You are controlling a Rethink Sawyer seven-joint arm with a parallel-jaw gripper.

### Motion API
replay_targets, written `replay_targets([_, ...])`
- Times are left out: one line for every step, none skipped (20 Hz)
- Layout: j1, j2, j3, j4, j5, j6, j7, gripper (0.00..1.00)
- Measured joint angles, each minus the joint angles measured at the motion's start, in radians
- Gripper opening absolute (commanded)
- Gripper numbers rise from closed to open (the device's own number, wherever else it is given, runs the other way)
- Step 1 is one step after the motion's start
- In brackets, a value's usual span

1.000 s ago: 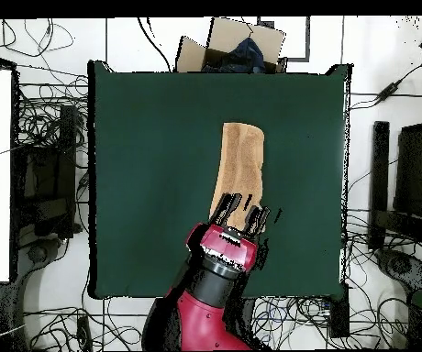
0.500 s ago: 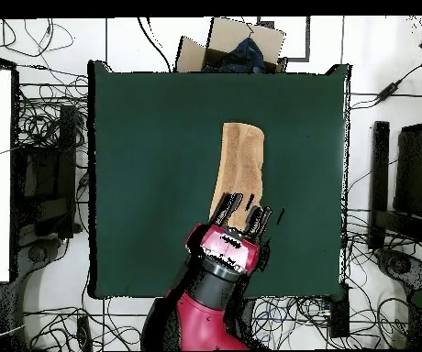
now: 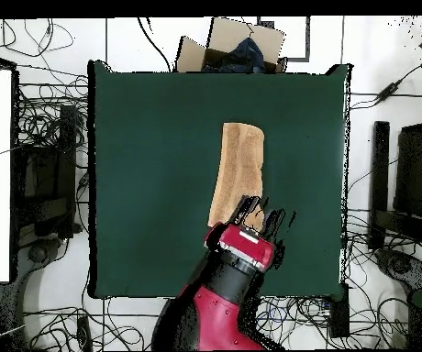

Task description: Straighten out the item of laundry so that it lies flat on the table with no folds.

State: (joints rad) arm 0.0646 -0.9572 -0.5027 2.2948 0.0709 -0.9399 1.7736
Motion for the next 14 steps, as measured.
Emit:
replay_targets([-0.020,-0.009,0.014,-0.003,-0.018,0.062,0.000,1.00])
replay_targets([-0.036,-0.016,0.026,-0.005,-0.029,0.115,0.000,1.00])
replay_targets([-0.052,-0.023,0.038,-0.006,-0.040,0.167,0.000,1.00])
replay_targets([-0.096,-0.043,0.074,-0.009,-0.063,0.319,0.000,1.00])
replay_targets([-0.122,-0.053,0.097,-0.010,-0.074,0.414,0.000,1.00])
replay_targets([-0.136,-0.059,0.110,-0.011,-0.080,0.471,0.000,1.00])
replay_targets([-0.153,-0.065,0.127,-0.012,-0.087,0.545,0.000,1.00])
replay_targets([-0.170,-0.071,0.146,-0.013,-0.095,0.638,0.000,1.00])
replay_targets([-0.176,-0.072,0.155,-0.014,-0.100,0.686,0.000,1.00])
replay_targets([-0.176,-0.071,0.160,-0.016,-0.106,0.730,0.000,1.00])
replay_targets([-0.165,-0.067,0.157,-0.017,-0.112,0.749,0.000,1.00])
replay_targets([-0.147,-0.060,0.149,-0.018,-0.113,0.737,0.000,1.00])
replay_targets([-0.132,-0.056,0.142,-0.018,-0.113,0.717,0.000,1.00])
replay_targets([-0.104,-0.047,0.129,-0.017,-0.106,0.663,0.000,1.00])
